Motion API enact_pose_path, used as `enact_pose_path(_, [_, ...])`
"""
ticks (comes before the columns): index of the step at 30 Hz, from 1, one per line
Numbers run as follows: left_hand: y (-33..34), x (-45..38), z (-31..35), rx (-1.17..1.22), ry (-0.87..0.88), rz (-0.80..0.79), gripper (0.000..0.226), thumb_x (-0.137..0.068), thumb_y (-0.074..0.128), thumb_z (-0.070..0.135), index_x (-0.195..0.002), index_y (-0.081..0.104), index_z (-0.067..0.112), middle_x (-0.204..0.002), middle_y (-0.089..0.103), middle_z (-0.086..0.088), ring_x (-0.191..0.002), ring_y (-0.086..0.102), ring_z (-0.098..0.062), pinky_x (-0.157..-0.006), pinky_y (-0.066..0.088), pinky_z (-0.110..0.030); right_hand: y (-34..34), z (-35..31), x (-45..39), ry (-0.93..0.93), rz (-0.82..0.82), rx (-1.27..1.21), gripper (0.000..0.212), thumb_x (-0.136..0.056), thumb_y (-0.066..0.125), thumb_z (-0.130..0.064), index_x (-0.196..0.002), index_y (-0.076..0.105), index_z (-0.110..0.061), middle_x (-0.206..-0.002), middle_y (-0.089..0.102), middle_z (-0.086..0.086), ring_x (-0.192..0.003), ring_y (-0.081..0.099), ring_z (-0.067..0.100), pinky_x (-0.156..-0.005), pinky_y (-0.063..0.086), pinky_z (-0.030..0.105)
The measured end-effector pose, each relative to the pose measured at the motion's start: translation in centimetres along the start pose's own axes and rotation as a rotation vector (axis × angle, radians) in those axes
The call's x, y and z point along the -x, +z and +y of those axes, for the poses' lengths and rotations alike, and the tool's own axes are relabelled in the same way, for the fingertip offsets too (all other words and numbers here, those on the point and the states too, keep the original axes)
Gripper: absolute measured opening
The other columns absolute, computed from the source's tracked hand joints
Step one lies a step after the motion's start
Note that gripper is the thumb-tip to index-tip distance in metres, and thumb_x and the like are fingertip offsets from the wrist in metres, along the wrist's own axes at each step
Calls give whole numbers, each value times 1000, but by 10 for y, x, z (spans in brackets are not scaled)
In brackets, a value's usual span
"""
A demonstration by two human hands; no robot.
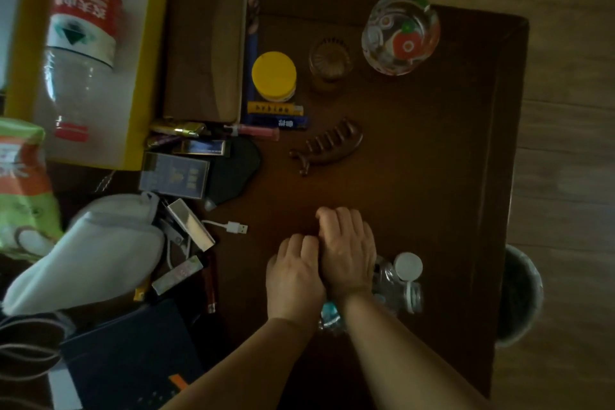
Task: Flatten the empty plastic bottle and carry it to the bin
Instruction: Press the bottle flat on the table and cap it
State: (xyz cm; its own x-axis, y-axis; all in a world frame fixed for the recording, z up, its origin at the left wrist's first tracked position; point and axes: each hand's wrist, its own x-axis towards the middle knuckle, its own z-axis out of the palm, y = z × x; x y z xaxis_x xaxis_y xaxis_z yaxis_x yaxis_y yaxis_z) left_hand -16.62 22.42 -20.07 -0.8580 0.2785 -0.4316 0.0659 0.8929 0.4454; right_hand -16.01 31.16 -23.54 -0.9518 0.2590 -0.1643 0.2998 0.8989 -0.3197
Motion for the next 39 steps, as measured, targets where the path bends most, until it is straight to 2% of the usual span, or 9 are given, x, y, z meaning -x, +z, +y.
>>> enact_pose_path(4, [0,-1,1,-21,-15,5,22,-81,44,18,-94,61,13,-92,66,-6,-86,62,-22,-67,54,-35,-5,-5,-6,29,-5,-23,21,-82,53,-16,-102,57,-19,-89,63,1,-78,58,20,-64,47,32])
enact_pose_path(9, [-3,6,3,-148,24,-33,23,-80,57,10,-103,57,16,-101,62,-6,-95,59,-26,-69,51,-37,-34,-1,-9,52,-184,-192,20,-92,47,-17,-108,58,-21,-105,61,-2,-98,54,18,-81,45,31])
enact_pose_path(13, [-4,9,1,-199,49,-45,29,-77,57,11,-105,57,19,-105,59,-6,-98,56,-28,-70,48,-39,-65,20,18,-61,-6,-43,27,-86,62,-13,-112,62,-16,-108,65,2,-100,61,20,-81,53,34])
enact_pose_path(19, [-6,13,5,-243,134,-40,39,-75,32,29,-106,55,21,-105,59,-6,-99,55,-28,-74,50,-40,-53,34,57,-97,-137,169,58,-59,85,-26,-112,63,-14,-109,66,5,-102,63,26,-83,54,41])
enact_pose_path(23, [-6,7,20,-369,143,-71,21,-83,54,29,-102,56,21,-102,63,-3,-97,58,-24,-76,48,-38,-52,34,56,-53,-86,108,55,-59,86,-22,-108,62,-15,-106,66,4,-98,64,23,-79,56,36])
enact_pose_path(28, [7,-13,35,-239,-29,-48,13,-86,46,22,-98,49,24,-100,62,0,-94,57,-20,-79,46,-36,-49,36,57,25,6,2,50,-65,84,-15,-110,62,-15,-106,67,1,-96,65,18,-75,56,28])
enact_pose_path(33, [21,-12,30,-259,197,9,18,-88,30,32,-102,42,27,-105,55,2,-97,49,-20,-86,41,-36,-45,38,57,60,80,-135,34,-81,69,-15,-113,61,-8,-111,66,7,-100,65,21,-77,55,28])
enact_pose_path(36, [26,-12,31,-300,259,-7,17,-85,35,35,-101,39,29,-103,54,4,-94,50,-18,-83,43,-33,-45,37,58,82,87,-152,42,-76,77,-18,-113,60,-10,-111,66,5,-101,64,17,-76,57,25])
enact_pose_path(39, [34,-14,30,-308,249,-11,14,-84,42,36,-96,39,30,-99,54,5,-89,50,-16,-76,44,-30,-43,37,57,72,113,-203,42,-79,70,-26,-116,55,-12,-113,65,5,-107,55,12,-84,49,19])
